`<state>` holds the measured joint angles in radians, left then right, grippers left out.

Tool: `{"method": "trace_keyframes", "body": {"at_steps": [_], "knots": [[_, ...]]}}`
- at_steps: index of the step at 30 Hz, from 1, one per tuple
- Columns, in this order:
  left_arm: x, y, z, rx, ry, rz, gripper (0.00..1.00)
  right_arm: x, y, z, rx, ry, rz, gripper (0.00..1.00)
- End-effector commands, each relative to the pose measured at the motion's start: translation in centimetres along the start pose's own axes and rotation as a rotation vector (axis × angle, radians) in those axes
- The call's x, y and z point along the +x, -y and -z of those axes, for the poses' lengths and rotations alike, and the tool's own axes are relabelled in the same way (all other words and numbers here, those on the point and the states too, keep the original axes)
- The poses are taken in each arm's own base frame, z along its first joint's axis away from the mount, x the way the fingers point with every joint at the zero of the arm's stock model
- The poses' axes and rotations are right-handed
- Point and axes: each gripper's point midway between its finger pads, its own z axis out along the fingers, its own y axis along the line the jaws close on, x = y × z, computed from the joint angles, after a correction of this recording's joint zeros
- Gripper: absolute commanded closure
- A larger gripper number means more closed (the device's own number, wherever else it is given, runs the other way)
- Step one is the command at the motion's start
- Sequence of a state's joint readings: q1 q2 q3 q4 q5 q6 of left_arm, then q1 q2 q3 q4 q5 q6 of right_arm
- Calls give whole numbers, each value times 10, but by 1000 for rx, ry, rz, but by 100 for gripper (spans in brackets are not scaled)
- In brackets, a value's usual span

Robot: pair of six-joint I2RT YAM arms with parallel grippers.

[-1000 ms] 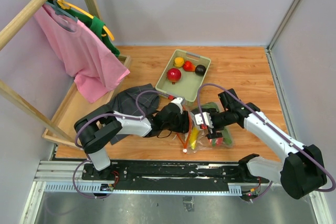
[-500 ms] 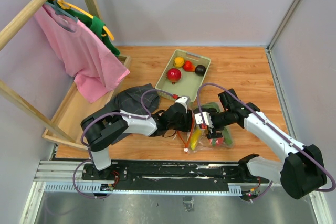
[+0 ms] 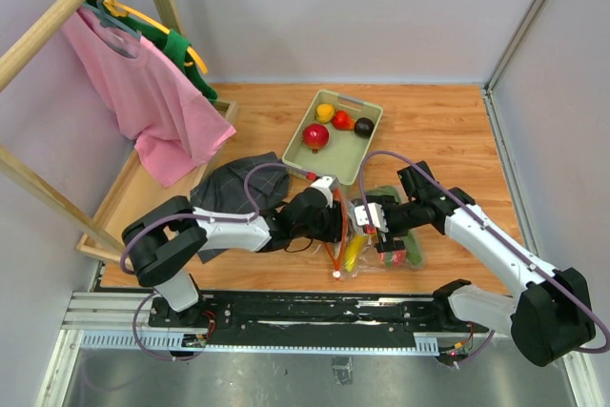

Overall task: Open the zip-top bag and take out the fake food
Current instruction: Pick up the fake vegetable from the zipper food storage bag.

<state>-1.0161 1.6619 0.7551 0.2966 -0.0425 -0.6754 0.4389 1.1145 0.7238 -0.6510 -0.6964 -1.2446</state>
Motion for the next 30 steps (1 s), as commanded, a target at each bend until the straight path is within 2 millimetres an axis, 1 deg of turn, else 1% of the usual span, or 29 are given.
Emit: {"method": "trace_keyframes", "body": {"at_steps": [1, 7, 11, 15, 19, 24, 30], "knots": [[-16, 26, 19, 158, 37, 69, 80, 0, -7, -3, -14, -7, 11, 18], [-20, 28, 34, 255, 29, 155, 81, 3, -9, -4, -21, -17, 20, 17], [-21, 26, 38, 304, 1, 239, 82, 0, -14, -4, -33, 8, 42, 17], [-16, 29, 39, 369, -45, 325, 84, -2, -16, -6, -40, 23, 53, 16], [-15, 34, 46, 449, -79, 384, 85, -1, -17, -7, -47, 21, 53, 17], [-12, 25, 49, 415, -101, 374, 86, 1, -16, -6, -41, 11, 58, 17], [-4, 14, 61, 364, -107, 344, 86, 1, -16, -5, -38, 6, 56, 16]]}}
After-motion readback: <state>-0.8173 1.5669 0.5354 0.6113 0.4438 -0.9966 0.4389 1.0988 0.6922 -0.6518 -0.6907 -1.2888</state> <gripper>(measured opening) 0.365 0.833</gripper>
